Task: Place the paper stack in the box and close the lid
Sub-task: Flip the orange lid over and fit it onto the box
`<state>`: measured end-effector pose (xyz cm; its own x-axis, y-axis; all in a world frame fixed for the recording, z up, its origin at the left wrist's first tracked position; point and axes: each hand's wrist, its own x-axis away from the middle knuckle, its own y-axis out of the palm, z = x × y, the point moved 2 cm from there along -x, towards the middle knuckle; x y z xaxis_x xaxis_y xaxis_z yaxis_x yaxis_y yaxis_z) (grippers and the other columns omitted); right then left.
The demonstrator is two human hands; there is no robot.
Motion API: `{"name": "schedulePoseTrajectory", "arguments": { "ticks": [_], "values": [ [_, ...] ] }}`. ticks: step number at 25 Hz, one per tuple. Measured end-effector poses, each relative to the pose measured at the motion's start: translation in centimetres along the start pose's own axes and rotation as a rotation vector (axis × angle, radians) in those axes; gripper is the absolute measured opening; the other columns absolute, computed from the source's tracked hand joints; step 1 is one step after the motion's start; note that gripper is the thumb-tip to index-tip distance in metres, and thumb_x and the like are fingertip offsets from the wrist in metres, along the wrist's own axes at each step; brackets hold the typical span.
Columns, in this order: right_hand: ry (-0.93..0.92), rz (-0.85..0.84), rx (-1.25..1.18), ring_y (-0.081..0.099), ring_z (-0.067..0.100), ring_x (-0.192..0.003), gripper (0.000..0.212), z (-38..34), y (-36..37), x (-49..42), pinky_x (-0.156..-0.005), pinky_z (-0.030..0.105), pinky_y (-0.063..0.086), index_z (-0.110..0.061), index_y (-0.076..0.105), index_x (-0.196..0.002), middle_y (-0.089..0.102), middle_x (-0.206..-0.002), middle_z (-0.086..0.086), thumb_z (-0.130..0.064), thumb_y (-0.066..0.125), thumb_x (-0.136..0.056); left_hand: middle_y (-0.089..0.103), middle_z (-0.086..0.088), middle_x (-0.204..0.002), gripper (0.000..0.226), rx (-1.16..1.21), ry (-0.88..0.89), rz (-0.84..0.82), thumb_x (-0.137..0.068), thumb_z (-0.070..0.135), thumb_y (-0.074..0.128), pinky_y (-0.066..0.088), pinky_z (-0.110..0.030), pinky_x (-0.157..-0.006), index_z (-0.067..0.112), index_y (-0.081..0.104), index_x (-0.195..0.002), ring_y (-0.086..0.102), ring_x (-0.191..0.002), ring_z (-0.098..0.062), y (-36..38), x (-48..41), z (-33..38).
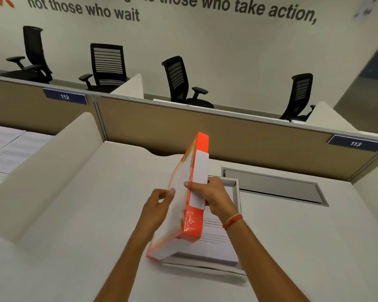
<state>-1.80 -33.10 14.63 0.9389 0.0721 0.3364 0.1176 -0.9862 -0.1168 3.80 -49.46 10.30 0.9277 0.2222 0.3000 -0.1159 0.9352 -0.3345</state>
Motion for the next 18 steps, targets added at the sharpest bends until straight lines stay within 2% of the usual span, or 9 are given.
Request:
{"name": "schedulePoseTrajectory", "arguments": {
  "ticks": [2, 4, 6, 8, 10, 12, 14, 16, 18],
  "values": [
    [0.024, 0.025, -0.003, 0.067, 0.017, -0.082, 0.034, 0.6, -1.7, 0.2, -0.058, 0.024, 0.055, -0.022, 0.058, -0.110, 0.067, -0.100, -0.003, -0.027, 0.077, -0.082, 0.059, -0.004, -0.125, 0.044, -0.090, -0.052, 0.106, -0.095, 0.051, 0.044, 0.047, -0.036, -0.091, 0.015, 0.054, -0.119, 0.054, -0.103, -0.019, 0.1, -2.4, -2.8],
    [0.043, 0.046, -0.001, 0.068, 0.017, -0.080, 0.032, 1.4, -3.1, 0.4, -0.059, 0.027, 0.056, -0.021, 0.060, -0.109, 0.068, -0.101, -0.002, -0.027, 0.077, -0.082, 0.061, -0.014, -0.128, 0.046, -0.180, -0.118, 0.105, -0.099, 0.042, 0.041, 0.044, -0.039, -0.098, 0.005, 0.056, -0.121, 0.056, -0.110, -0.028, 0.6, -4.4, -5.6],
    [0.066, 0.067, -0.003, 0.070, 0.024, -0.092, 0.038, 2.4, -4.4, 0.4, -0.074, 0.038, 0.061, -0.016, 0.062, -0.115, 0.071, -0.109, 0.003, -0.027, 0.078, -0.082, 0.062, -0.020, -0.125, 0.052, -0.227, -0.198, 0.063, -0.099, 0.042, 0.038, 0.046, -0.043, -0.101, 0.000, 0.056, -0.123, 0.058, -0.114, -0.036, 1.3, -5.9, -7.8],
    [0.083, 0.088, -0.011, 0.070, 0.029, -0.102, 0.045, 3.5, -5.5, 0.3, -0.087, 0.044, 0.059, -0.014, 0.061, -0.121, 0.070, -0.116, 0.007, -0.028, 0.078, -0.081, 0.065, -0.021, -0.111, 0.052, -0.201, -0.254, 0.024, -0.099, 0.045, 0.037, 0.050, -0.044, -0.092, 0.001, 0.061, -0.110, 0.062, -0.096, -0.035, 1.8, -6.7, -9.0],
    [0.087, 0.112, -0.017, 0.069, 0.029, -0.102, 0.048, 4.5, -6.6, 0.3, -0.083, 0.041, 0.059, -0.014, 0.059, -0.123, 0.069, -0.115, 0.006, -0.030, 0.077, -0.082, 0.063, -0.018, -0.102, 0.050, -0.099, -0.280, -0.032, -0.098, 0.048, 0.038, 0.049, -0.040, -0.081, 0.005, 0.063, -0.101, 0.058, -0.083, -0.029, 2.3, -7.1, -9.5],
    [0.090, 0.131, -0.033, 0.068, 0.026, -0.096, 0.049, 5.4, -7.7, 0.2, -0.074, 0.035, 0.058, -0.013, 0.058, -0.124, 0.068, -0.109, 0.003, -0.031, 0.076, -0.082, 0.060, -0.014, -0.118, 0.054, -0.009, -0.320, -0.103, -0.098, 0.049, 0.038, 0.046, -0.040, -0.088, 0.005, 0.057, -0.122, 0.057, -0.101, -0.030, 2.7, -7.2, -9.7],
    [0.111, 0.167, -0.046, 0.068, 0.027, -0.097, 0.049, 6.4, -8.8, -0.2, -0.078, 0.037, 0.059, -0.012, 0.057, -0.125, 0.069, -0.110, 0.004, -0.032, 0.075, -0.084, 0.055, -0.011, -0.130, 0.057, 0.003, -0.345, -0.157, -0.098, 0.051, 0.034, 0.044, -0.044, -0.098, 0.009, 0.047, -0.134, 0.053, -0.117, -0.032, 2.9, -7.2, -9.7],
    [0.143, 0.205, -0.036, 0.069, 0.030, -0.102, 0.048, 7.6, -9.8, -0.6, -0.088, 0.044, 0.059, -0.012, 0.055, -0.126, 0.068, -0.116, 0.007, -0.034, 0.071, -0.086, 0.053, -0.010, -0.129, 0.052, -0.041, -0.323, -0.168, -0.100, 0.049, 0.032, 0.045, -0.047, -0.102, 0.011, 0.043, -0.133, 0.052, -0.116, -0.031, 3.2, -7.1, -9.6],
    [0.161, 0.216, -0.026, 0.070, 0.028, -0.099, 0.045, 8.9, -10.5, -0.7, -0.084, 0.042, 0.061, -0.012, 0.054, -0.125, 0.069, -0.114, 0.007, -0.035, 0.067, -0.089, 0.052, -0.012, -0.128, 0.047, -0.062, -0.284, -0.149, -0.100, 0.044, 0.033, 0.045, -0.048, -0.102, 0.012, 0.039, -0.134, 0.052, -0.113, -0.030, 3.5, -6.7, -9.3]
  ]
}}
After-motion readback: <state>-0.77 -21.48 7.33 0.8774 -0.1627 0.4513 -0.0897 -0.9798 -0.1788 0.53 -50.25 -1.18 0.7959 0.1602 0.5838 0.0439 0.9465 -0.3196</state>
